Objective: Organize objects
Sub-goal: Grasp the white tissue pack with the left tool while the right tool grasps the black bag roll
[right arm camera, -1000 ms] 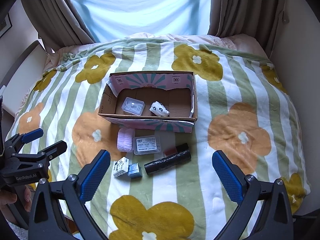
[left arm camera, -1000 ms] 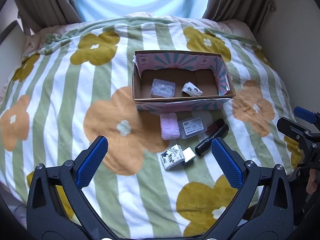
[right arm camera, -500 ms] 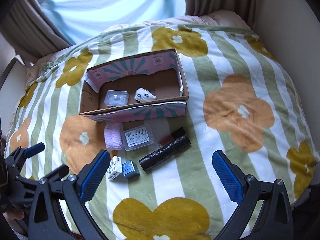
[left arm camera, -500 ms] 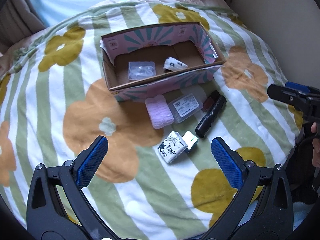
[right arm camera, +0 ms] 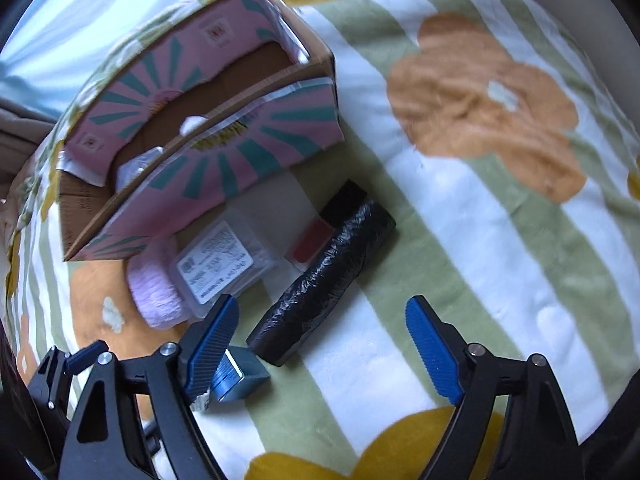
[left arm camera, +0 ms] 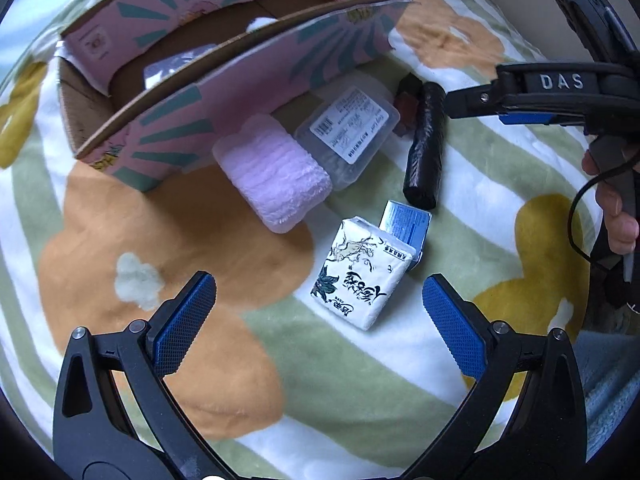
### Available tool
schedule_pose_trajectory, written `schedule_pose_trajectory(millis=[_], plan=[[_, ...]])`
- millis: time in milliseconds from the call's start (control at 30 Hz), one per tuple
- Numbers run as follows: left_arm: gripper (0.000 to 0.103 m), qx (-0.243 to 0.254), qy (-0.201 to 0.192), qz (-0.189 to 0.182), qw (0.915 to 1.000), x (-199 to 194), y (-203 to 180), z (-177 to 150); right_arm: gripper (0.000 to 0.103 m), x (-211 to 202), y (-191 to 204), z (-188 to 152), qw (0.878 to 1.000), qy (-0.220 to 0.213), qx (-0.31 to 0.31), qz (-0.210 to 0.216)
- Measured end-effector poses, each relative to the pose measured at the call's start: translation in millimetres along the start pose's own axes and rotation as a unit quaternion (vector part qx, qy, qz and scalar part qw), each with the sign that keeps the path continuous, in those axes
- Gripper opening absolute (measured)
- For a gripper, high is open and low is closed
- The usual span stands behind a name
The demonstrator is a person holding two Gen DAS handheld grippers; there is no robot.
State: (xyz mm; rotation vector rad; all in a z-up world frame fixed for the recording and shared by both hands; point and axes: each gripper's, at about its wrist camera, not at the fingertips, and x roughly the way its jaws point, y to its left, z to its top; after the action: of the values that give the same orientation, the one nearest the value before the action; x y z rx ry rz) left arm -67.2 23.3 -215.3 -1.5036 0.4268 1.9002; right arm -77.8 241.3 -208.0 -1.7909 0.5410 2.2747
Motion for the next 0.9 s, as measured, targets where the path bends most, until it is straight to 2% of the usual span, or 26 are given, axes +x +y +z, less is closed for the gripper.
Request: schedule_pose_trajectory(millis=[33, 167, 233, 367, 600, 700, 800, 900], plan=[[0.103, 0.009, 0.004, -0.006, 0.9999, 6, -1, 1, 0.077, 6, 0, 1, 1.0, 0.004, 0.007, -0.001], [0.103, 0.029, 0.011, -0.034, 0.9989, 25, -1, 6, 0.074, 27, -2, 6, 0.999, 0.016, 0.032, -0.004], [0.102, 0.04, 0.016, -0.044, 0.9981, 33, -2, 9, 0.066, 36, -2, 8, 0.999, 0.025, 0.039, -0.009], [0.093, 0.056, 0.024, -0.06, 0.9964, 45, 0, 13, 0.058, 50, -2, 11, 0.998, 0.042, 0.054, -0.012], [0.067, 0.068, 0.037, -0.095, 0.9925, 57, 0, 11, 0.04, 57, -9, 9, 0.995, 0.054, 0.081, -0.01], [0.054, 0.073, 0.038, -0.1, 0.9916, 60, -1, 9, 0.037, 56, -17, 8, 0.994, 0.053, 0.098, -0.004], [0.045, 0.073, 0.037, -0.104, 0.9912, 58, -1, 8, 0.035, 54, -22, 7, 0.993, 0.053, 0.108, 0.001], [0.043, 0.075, 0.035, -0.102, 0.9914, 56, -1, 8, 0.034, 51, -28, 6, 0.991, 0.054, 0.12, 0.009]])
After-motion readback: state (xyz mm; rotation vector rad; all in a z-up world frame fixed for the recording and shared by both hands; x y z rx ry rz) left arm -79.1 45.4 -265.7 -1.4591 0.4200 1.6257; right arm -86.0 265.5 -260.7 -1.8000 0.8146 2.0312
